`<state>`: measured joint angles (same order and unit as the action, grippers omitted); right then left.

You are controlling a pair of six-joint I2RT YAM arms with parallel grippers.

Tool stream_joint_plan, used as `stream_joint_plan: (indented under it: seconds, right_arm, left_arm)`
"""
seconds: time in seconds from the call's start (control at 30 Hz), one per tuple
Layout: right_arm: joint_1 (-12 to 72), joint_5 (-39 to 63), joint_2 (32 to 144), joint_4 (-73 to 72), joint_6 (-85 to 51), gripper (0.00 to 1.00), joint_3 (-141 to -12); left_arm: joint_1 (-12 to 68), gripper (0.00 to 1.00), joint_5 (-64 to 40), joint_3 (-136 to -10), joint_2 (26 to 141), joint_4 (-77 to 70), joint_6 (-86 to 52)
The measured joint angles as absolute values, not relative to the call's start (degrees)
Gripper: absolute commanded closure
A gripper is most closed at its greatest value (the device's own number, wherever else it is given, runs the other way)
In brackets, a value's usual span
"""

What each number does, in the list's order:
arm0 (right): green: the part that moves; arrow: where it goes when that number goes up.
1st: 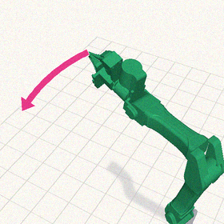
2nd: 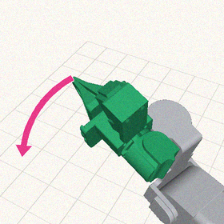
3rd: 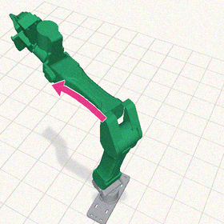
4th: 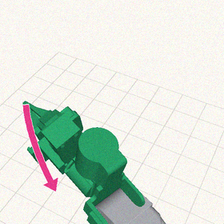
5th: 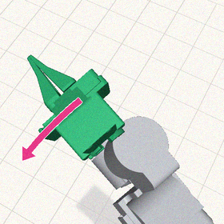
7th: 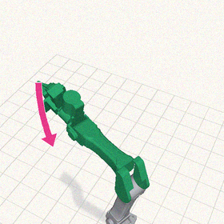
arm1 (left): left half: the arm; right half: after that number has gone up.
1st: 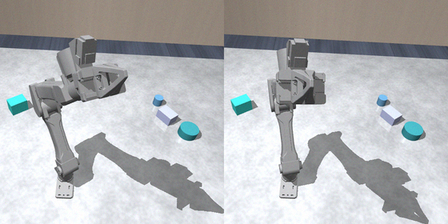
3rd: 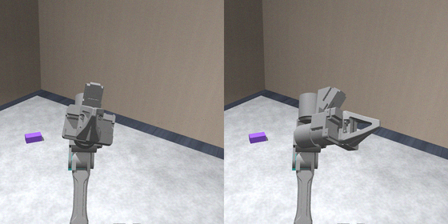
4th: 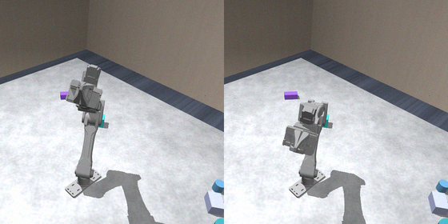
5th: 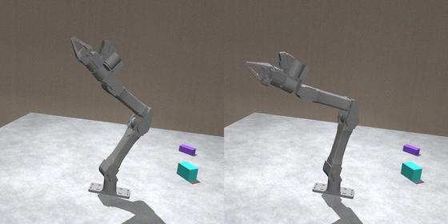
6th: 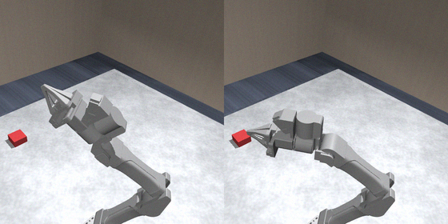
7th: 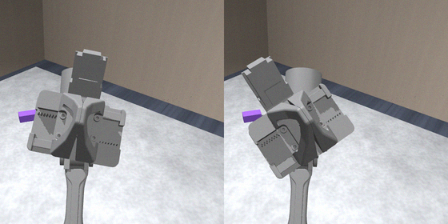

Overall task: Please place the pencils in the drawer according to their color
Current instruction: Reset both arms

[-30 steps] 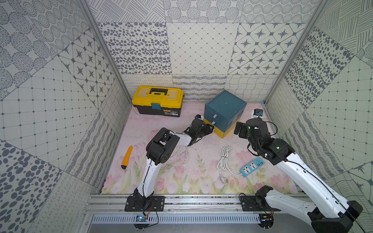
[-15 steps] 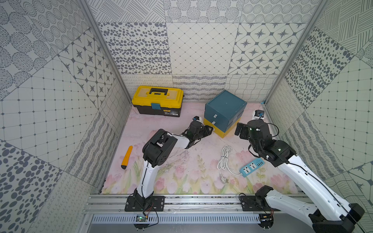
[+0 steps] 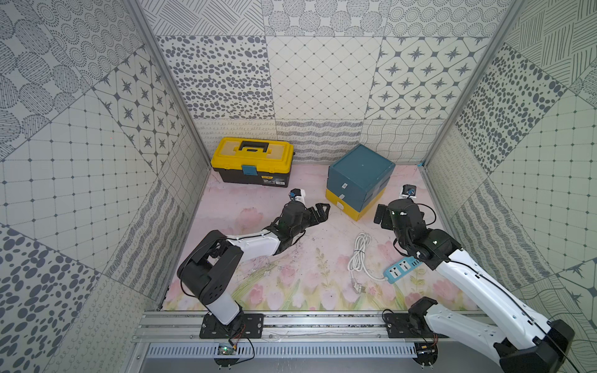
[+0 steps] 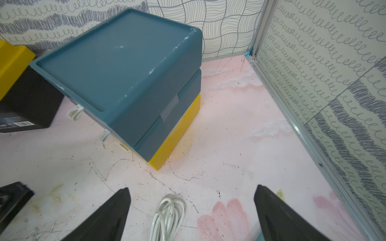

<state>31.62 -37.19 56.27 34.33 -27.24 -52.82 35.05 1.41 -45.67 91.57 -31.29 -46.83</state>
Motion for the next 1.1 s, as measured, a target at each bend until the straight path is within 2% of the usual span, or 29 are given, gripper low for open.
stream_joint_plan:
  seconds: [0.37, 0.63, 0.87, 1.1]
  right_arm:
    - [22.8, -36.3, 56.3, 26.0, -24.5, 0.01, -44.7]
    - [17.6, -34.2, 54.0, 17.7, -19.5, 0.01, -37.7]
    - [15.1, -30.9, 53.8, 11.0, -16.6, 0.01, -33.3]
    - [13.5, -27.6, 53.8, 2.2, -13.2, 0.01, -27.6]
  left_arm:
    - [29.1, 0.01, 13.3, -36.5, 70.4, -16.6, -39.9]
    - [24.8, 0.0, 23.2, -32.4, 60.6, -10.3, -29.7]
    - [20.2, 0.0, 27.6, -24.3, 59.5, -15.2, -18.2]
    - [13.8, 0.01, 26.9, -17.6, 66.3, -26.6, -10.1]
